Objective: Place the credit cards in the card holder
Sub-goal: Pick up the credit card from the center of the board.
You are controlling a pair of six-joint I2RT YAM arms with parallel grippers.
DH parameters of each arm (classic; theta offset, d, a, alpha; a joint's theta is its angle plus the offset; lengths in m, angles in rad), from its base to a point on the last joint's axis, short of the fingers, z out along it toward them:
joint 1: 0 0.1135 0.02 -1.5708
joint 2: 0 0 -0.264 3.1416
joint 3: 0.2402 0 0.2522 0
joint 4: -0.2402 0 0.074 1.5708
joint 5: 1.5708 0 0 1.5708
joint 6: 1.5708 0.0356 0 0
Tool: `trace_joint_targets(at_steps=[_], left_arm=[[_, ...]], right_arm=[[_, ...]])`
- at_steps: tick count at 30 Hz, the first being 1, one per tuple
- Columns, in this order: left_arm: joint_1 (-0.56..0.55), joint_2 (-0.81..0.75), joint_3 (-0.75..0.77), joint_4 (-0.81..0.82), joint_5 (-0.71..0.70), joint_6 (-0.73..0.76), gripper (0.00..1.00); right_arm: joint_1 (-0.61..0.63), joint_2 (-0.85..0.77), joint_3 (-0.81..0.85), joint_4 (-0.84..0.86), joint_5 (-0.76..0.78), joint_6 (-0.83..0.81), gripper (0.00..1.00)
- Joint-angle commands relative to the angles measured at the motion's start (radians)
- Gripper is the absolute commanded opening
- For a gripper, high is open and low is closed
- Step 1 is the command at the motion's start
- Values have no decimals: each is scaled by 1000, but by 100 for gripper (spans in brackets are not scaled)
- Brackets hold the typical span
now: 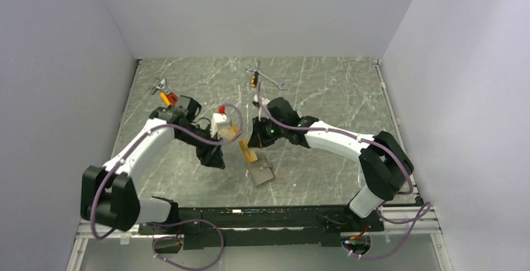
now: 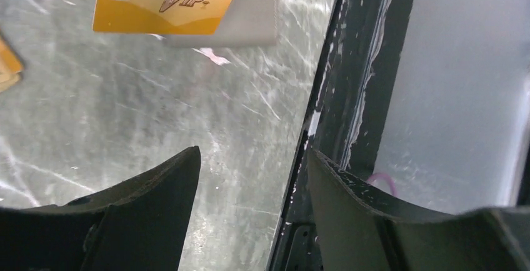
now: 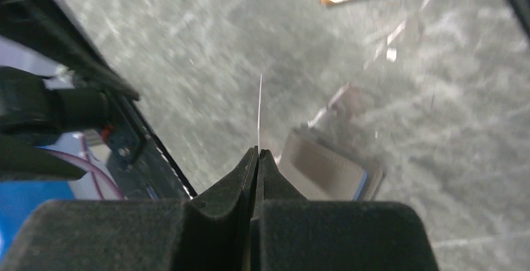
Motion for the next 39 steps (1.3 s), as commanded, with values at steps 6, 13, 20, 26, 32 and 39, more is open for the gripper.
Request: trace_joint_targets(at_steps=[6, 13, 20, 26, 32, 39], left_arm=[[-147, -98, -81, 234, -172, -112, 69], [-158, -121, -131, 346, -196, -178, 68], [-159, -109, -137, 363, -203, -188, 67], [-159, -102, -133, 356, -215, -179, 66], [-159, -93, -123, 347, -230, -174, 65], [-160, -85, -102, 337, -228, -180, 65]], right_arm=[[102, 23, 75, -278, 352, -4, 0], [139, 37, 121, -352, 418, -15, 0], [163, -8, 156, -492, 459, -2, 0], [173, -79, 165, -657, 559, 1, 0], [167, -134, 171, -753, 623, -4, 0], [158, -89, 99, -729, 674, 0, 0]])
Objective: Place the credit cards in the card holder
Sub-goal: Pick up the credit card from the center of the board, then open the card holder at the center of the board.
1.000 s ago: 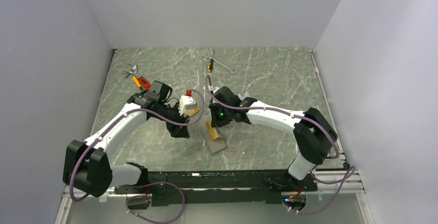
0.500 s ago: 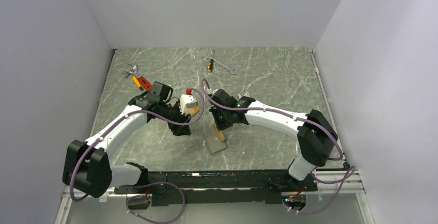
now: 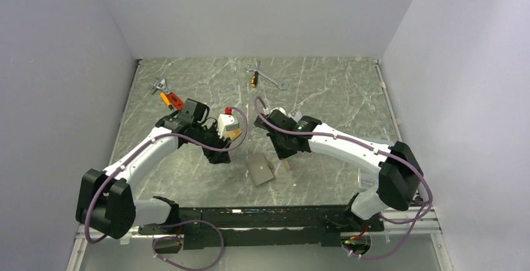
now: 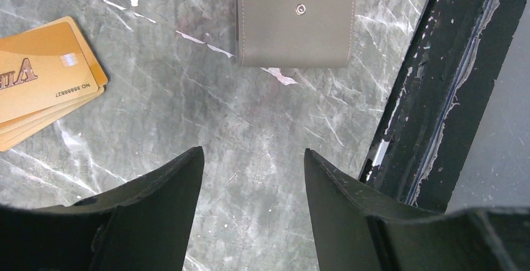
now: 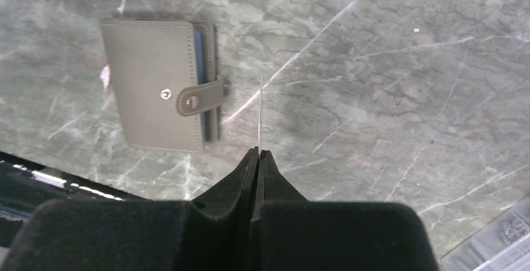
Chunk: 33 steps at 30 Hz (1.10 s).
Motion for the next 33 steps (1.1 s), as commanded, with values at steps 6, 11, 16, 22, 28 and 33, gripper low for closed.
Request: trace_joint_targets(at_steps=[6, 11, 16, 22, 28, 33], left_arm=[[-4, 2, 46, -14, -2, 3, 65], [-4, -2, 51, -17, -4, 2, 65], [-4, 4, 61, -23, -2, 2, 65], [-5, 5, 75, -29, -2, 1, 65], [-5, 13, 84, -31, -1, -4, 65], [-8, 18, 83, -24, 0, -6, 64]], right_arm=[[-4, 76, -53, 52, 53, 8, 0], [-5, 84, -90, 93, 46, 19, 0], [-5, 89, -128, 120, 32, 28, 2], [-5, 69, -165, 146, 25, 41, 12], [-5, 58, -156, 124, 44, 31, 8], [-6, -2, -116, 111, 68, 33, 0]])
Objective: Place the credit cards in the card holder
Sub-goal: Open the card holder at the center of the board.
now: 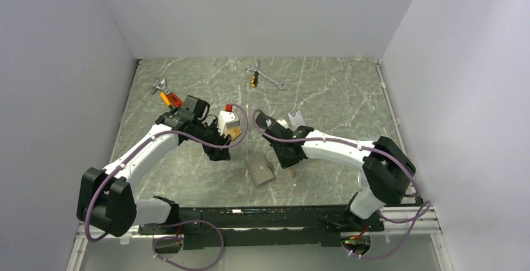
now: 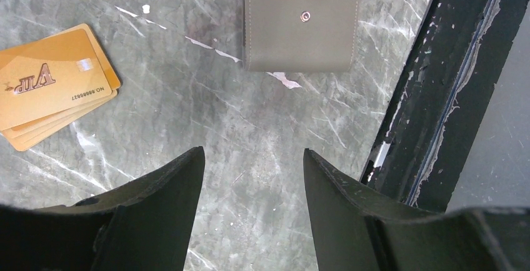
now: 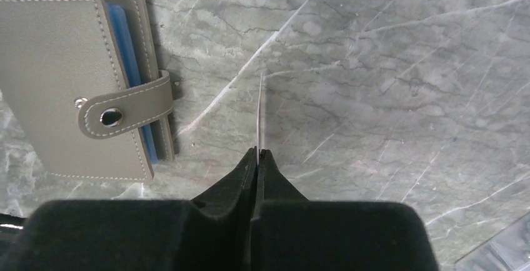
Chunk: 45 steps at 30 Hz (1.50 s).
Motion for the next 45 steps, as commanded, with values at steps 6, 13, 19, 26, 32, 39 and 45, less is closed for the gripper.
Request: trace_joint_targets(at_steps=[6, 13, 19, 26, 32, 39, 45], left_arm=[[-27, 14, 41, -3, -14, 3, 64], [-27, 2, 47, -23, -9, 5, 64], [-27, 6, 54, -36, -18, 15, 64], [-28, 3, 58, -36, -22, 17, 64], [-53, 24, 87, -43, -43, 21, 64], [-220, 87, 137, -11, -103, 21, 64], [-385, 96, 96, 147, -127, 40, 63]], right_arm=[[12, -131, 120, 40, -73, 8, 0], [93, -40, 181, 69, -109, 23, 0], [101, -3, 149, 104, -116, 25, 0], [59, -17, 88, 108, -84, 11, 0], [38, -28, 35, 132, -86, 7, 0], [27, -31, -44, 200, -97, 31, 0], [-35, -59, -180, 350, -168, 82, 0]])
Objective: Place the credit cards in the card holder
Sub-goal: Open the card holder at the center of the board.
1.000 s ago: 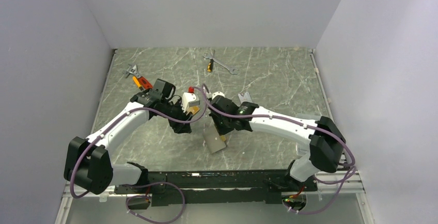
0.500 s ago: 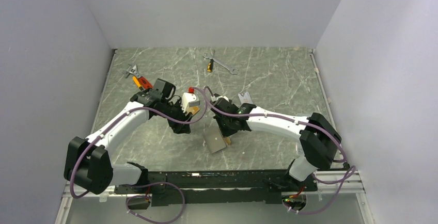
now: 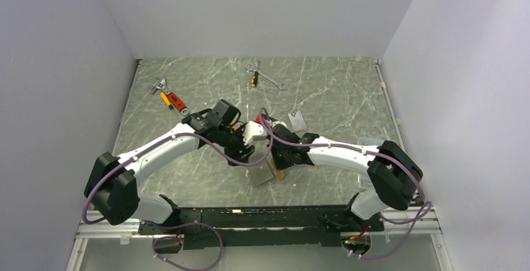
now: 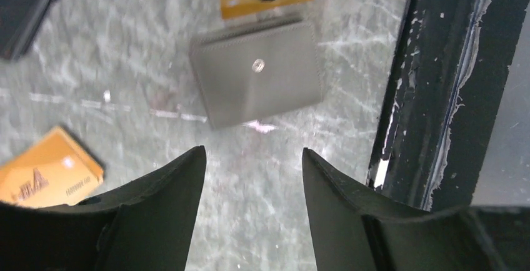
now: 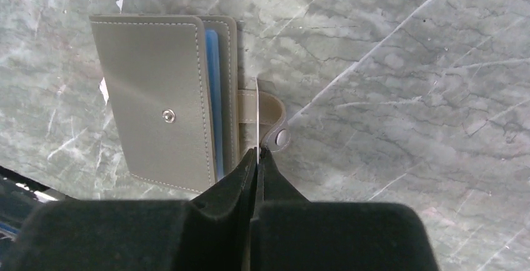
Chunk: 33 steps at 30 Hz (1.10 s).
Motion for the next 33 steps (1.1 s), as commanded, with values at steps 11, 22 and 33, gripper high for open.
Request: trace_joint_targets(at_steps=[11, 22, 33], left_arm=[[-252, 163, 75, 159, -83, 87, 64], [-318, 370, 186, 207, -185, 8, 64], [-319, 381, 181, 126, -329, 29, 56]], right_arm=[[-237, -15, -334, 470, -312, 112, 0], [-249, -53, -470, 573, -287, 170, 0], [-250, -88, -520, 550, -215, 192, 0]])
